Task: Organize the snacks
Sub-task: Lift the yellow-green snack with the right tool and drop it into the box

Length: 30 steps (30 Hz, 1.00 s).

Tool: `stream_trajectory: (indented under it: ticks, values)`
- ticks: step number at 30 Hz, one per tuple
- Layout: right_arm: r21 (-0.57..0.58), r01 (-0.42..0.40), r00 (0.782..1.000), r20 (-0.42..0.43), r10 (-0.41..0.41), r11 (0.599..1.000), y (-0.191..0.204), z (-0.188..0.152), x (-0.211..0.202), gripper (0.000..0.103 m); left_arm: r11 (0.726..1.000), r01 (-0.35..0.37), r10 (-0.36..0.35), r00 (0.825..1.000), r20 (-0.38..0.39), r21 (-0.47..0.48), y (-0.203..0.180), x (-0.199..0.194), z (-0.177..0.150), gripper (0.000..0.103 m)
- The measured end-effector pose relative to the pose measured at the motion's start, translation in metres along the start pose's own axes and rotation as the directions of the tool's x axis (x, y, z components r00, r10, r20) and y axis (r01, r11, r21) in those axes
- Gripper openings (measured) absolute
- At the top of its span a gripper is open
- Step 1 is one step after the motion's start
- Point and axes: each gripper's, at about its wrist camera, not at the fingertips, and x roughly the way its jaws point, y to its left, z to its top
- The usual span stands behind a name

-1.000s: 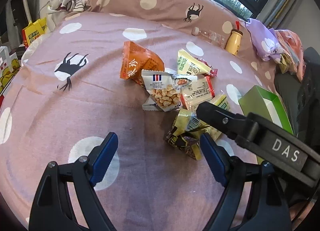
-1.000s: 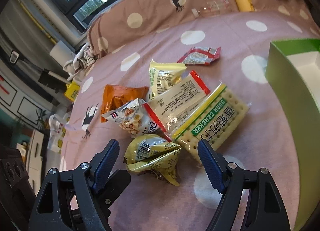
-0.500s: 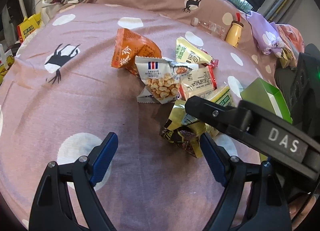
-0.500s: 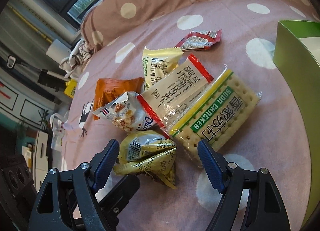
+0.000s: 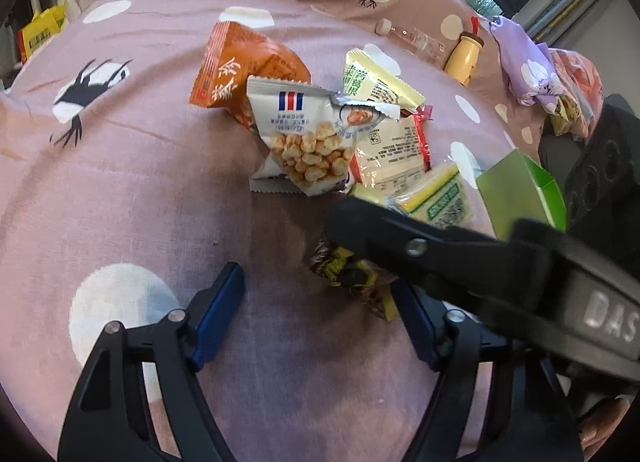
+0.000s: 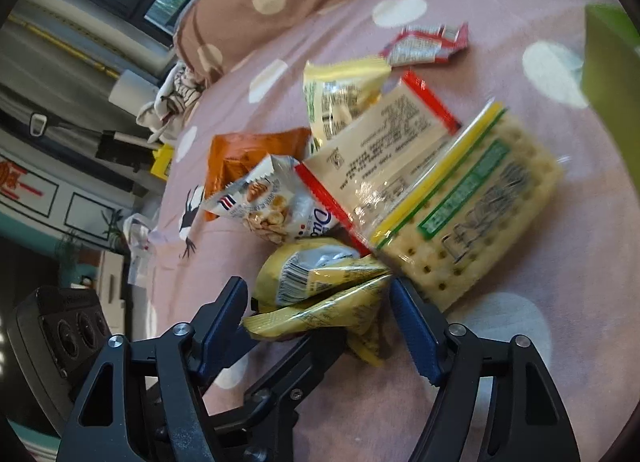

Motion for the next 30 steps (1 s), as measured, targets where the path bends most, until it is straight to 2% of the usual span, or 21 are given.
stream_trajectory:
  ticks: [1, 3, 4, 6, 11, 16, 20, 24, 30]
  values:
    - [0.007, -0.012, 1.0, -0.008, 0.012, 1.0, -0.002, 0.001, 0.003, 0.07, 1.0, -0.004, 0.004, 1.0, 0.004, 0.01, -0.001, 0.0, 0.0, 0.069]
    - [0.017, -0.016, 1.0, -0.007, 0.017, 1.0, -0.004, 0.001, 0.006, 0.061, 1.0, 0.013, -0.013, 1.0, 0.002, 0.026, -0.004, 0.002, 0.0, 0.058]
    - [0.018, -0.023, 1.0, -0.001, 0.023, 1.0, -0.004, 0.001, 0.006, 0.06, 0.999, 0.029, -0.029, 1.0, 0.002, 0.027, -0.004, 0.003, 0.0, 0.055]
    - [0.014, -0.026, 1.0, 0.005, 0.026, 1.0, -0.004, 0.0, 0.004, 0.056, 0.997, 0.072, -0.072, 0.997, -0.001, 0.027, -0.006, 0.005, 0.0, 0.041]
    - [-0.002, -0.018, 0.998, 0.052, 0.018, 1.0, -0.001, -0.004, -0.009, 0.054, 0.996, 0.075, -0.077, 0.997, 0.03, 0.051, -0.015, -0.003, -0.002, 0.041]
    - [-0.052, -0.016, 0.99, 0.138, 0.023, 0.998, 0.011, -0.011, -0.037, 0.054, 0.99, 0.099, -0.109, 0.989, 0.097, 0.1, -0.029, -0.026, -0.005, 0.04]
    - [-0.076, -0.013, 0.977, 0.21, 0.029, 0.997, 0.019, -0.018, -0.062, 0.054, 0.983, 0.123, -0.144, 0.977, 0.157, 0.136, -0.039, -0.045, -0.009, 0.039]
    - [-0.11, -0.013, 0.96, 0.276, 0.043, 0.994, 0.025, -0.024, -0.086, 0.054, 0.974, 0.138, -0.177, 0.958, 0.227, 0.177, -0.052, -0.063, -0.013, 0.038]
    - [-0.116, 0.006, 0.935, 0.354, 0.035, 0.993, 0.024, -0.027, -0.113, 0.054, 0.96, 0.169, -0.227, 0.935, 0.271, 0.221, -0.073, -0.074, -0.015, 0.039]
